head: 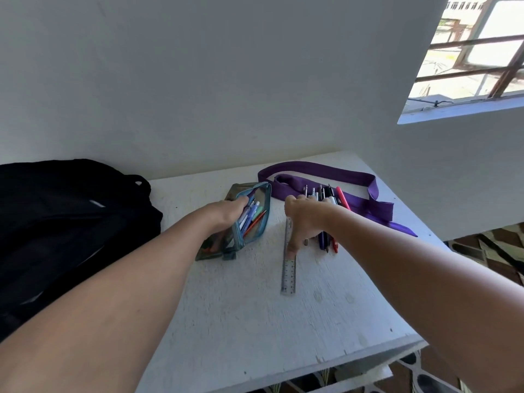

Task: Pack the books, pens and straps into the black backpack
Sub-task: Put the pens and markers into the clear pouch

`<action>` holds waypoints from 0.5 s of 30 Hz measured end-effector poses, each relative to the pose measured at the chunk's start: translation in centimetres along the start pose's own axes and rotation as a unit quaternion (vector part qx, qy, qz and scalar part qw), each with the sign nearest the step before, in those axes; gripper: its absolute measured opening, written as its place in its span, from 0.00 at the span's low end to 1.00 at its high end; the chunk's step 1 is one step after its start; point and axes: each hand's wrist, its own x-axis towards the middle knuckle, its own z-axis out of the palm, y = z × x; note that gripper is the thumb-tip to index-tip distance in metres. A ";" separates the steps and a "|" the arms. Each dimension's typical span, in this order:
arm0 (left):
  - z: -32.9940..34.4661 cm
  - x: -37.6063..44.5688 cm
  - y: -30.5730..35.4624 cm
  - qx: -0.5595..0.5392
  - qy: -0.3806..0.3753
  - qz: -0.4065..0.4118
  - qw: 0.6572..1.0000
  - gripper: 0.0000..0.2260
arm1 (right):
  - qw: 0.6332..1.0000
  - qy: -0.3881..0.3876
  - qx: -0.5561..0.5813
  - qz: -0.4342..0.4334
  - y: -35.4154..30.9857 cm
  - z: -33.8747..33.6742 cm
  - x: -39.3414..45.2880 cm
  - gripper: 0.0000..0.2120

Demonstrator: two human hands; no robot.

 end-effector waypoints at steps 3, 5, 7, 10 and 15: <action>-0.1 -0.1 0.0 -0.001 -0.007 -0.003 1.000 0.37 | 0.984 0.039 0.169 -0.029 0.0 0.2 0.3 0.39; -0.2 0.0 -0.2 -0.008 -0.013 -0.002 1.000 0.37 | 0.938 0.093 0.333 -0.027 -0.2 -0.3 0.5 0.25; -0.2 -0.2 -0.2 -0.013 -0.012 0.000 1.000 0.36 | 0.858 0.150 0.491 0.003 -0.4 -0.8 0.9 0.17; -0.2 -0.4 -0.3 -0.019 -0.007 0.000 1.000 0.37 | 0.752 0.253 0.607 0.049 -0.7 -0.9 1.7 0.08; -0.3 -0.7 -0.2 -0.039 -0.011 0.013 0.999 0.35 | 0.643 0.324 0.683 0.127 -1.1 -0.7 2.4 0.07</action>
